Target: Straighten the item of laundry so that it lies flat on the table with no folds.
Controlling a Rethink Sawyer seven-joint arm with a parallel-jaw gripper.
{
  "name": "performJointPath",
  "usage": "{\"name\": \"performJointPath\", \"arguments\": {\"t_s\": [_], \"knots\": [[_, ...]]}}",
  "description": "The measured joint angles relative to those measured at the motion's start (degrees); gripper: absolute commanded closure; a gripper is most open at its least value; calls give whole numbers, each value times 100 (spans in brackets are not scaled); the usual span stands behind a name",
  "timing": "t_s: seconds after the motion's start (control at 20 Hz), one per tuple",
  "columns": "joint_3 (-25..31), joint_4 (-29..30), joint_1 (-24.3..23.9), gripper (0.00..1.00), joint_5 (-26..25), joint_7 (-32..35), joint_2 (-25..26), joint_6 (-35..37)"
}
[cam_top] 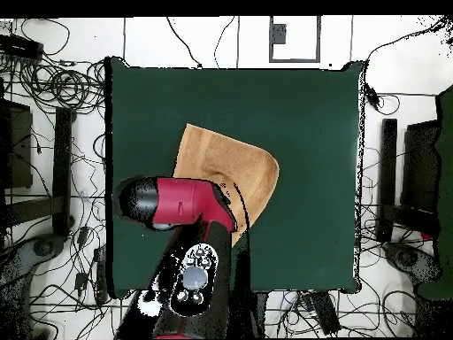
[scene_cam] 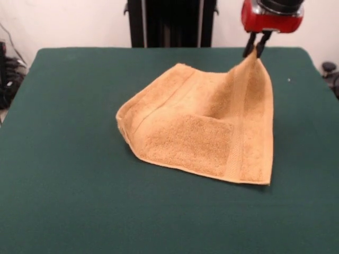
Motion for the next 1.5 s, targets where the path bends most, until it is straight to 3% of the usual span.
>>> {"name": "performJointPath", "arguments": {"t_s": [0.55, 1.5], "knots": [[-325, -657, 472, 100, 7, 827, 274, 1117], [-493, -887, 738, 100, 317, 1896, 446, 1450]]}}
